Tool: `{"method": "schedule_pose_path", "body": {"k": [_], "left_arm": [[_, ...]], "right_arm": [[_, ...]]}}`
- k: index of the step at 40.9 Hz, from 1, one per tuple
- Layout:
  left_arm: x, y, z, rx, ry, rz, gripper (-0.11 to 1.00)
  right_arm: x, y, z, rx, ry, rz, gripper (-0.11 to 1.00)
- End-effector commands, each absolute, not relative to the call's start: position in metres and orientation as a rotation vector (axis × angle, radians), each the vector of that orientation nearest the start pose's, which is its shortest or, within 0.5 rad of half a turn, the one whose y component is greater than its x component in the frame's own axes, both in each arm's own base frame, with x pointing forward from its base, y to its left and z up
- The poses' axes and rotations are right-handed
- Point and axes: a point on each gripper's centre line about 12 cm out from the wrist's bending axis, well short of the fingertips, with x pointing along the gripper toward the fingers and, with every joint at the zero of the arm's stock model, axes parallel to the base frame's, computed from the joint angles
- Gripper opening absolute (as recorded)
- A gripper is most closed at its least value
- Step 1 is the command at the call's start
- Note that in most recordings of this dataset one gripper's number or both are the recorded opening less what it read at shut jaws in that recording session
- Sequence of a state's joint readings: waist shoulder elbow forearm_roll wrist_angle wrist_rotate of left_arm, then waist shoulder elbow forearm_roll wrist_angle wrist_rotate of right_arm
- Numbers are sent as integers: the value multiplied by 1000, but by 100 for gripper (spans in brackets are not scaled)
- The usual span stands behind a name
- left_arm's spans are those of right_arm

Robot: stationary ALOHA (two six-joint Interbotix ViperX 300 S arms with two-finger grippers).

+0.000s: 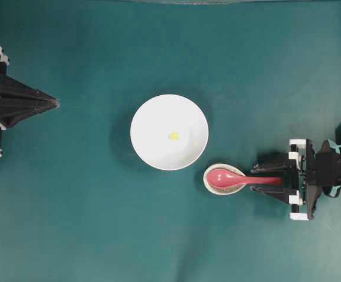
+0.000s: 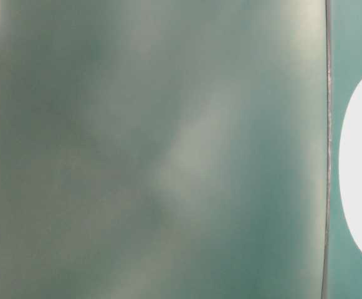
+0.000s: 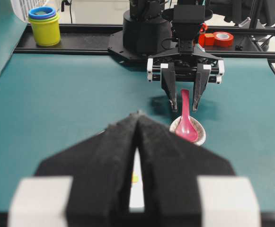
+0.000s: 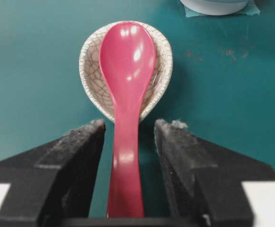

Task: Scoop the yellow hexagonal prism block from the bowl with a spoon using the right arm.
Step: 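Close the right gripper on the pink spoon handle, then lift the pink spoon with the right gripper and carry it over the bowl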

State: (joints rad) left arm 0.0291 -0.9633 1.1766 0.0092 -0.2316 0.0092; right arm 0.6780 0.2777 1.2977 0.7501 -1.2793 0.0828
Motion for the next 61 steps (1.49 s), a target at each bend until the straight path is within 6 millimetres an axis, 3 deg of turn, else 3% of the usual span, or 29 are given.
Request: {"method": "schedule_pose_path", "body": {"k": [1, 4, 12, 36, 43, 53, 61], "left_arm": [[201, 6, 296, 22, -44, 30, 0], [201, 6, 296, 23, -44, 28, 0], [201, 6, 295, 22, -43, 29, 0], [201, 6, 290, 20, 3, 30, 0], [201, 6, 289, 9, 14, 28, 0], [201, 6, 289, 10, 14, 30, 0], [202, 6, 289, 15, 14, 28, 0]], "right_arm": [[222, 80, 68, 92, 272, -79, 52], [222, 80, 68, 91, 272, -77, 47], [221, 80, 70, 92, 264, -75, 22], [230, 65, 143, 125, 157, -83, 22], [241, 55, 168, 142, 208, -84, 22], [267, 32, 219, 190, 322, -41, 22], [282, 8, 240, 252, 433, -33, 22]]}}
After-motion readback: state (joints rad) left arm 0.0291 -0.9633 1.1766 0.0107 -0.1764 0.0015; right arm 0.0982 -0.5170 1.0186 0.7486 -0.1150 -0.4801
